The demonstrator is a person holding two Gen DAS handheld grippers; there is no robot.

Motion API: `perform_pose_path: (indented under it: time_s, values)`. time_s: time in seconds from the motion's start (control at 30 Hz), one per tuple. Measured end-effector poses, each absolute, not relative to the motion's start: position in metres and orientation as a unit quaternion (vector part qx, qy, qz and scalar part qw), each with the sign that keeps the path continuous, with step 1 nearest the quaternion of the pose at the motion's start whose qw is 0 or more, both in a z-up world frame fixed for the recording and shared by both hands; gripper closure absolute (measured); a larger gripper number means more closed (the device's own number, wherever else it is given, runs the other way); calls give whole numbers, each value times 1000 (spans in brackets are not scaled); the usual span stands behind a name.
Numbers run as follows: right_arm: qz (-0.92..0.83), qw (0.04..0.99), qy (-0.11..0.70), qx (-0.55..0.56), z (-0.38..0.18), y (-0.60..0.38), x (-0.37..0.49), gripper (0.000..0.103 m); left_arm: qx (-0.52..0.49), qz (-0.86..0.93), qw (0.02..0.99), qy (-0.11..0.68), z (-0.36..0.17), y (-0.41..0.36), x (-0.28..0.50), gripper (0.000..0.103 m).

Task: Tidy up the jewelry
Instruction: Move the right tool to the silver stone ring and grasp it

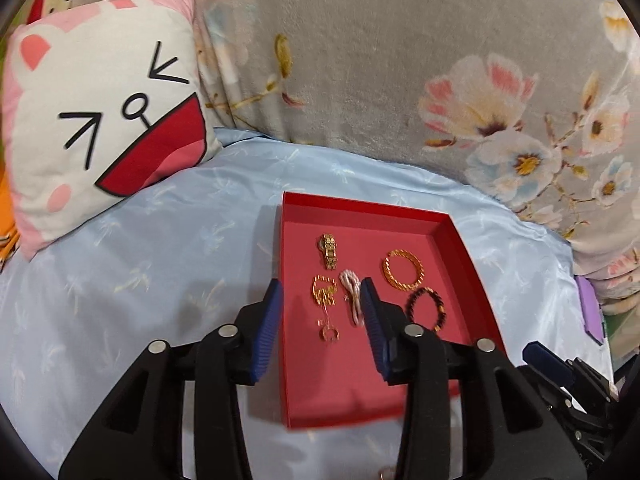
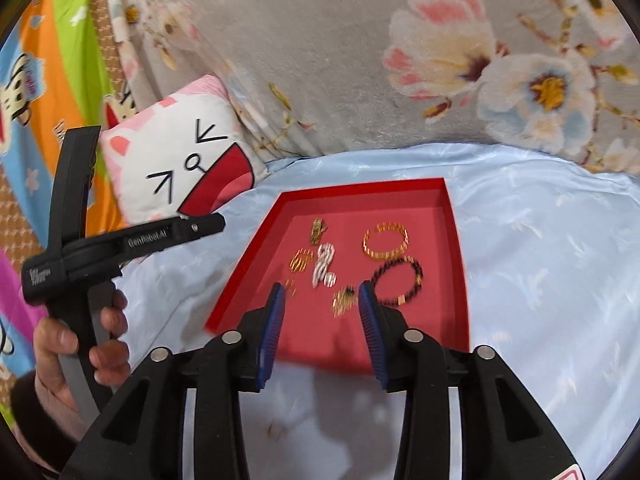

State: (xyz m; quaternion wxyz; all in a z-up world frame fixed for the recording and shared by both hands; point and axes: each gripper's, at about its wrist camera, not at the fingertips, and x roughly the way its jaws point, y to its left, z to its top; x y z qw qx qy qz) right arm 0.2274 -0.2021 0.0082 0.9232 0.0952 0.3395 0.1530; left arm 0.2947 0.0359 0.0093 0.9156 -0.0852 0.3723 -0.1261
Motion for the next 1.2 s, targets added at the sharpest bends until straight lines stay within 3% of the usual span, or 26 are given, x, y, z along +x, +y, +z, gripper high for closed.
perform_pose_path:
  time_s: [0.57, 0.93, 1.2]
  values:
    - [144, 890, 427, 67, -56, -172, 47, 63, -76, -111, 905, 403, -21, 62, 124, 59]
    - [149, 882, 444, 53, -85, -139, 51, 63, -57, -91, 897, 428, -46, 69, 84, 58]
    - [158, 880, 445, 48, -85, -125, 59, 74, -62, -82, 896, 432, -50, 77, 79, 58]
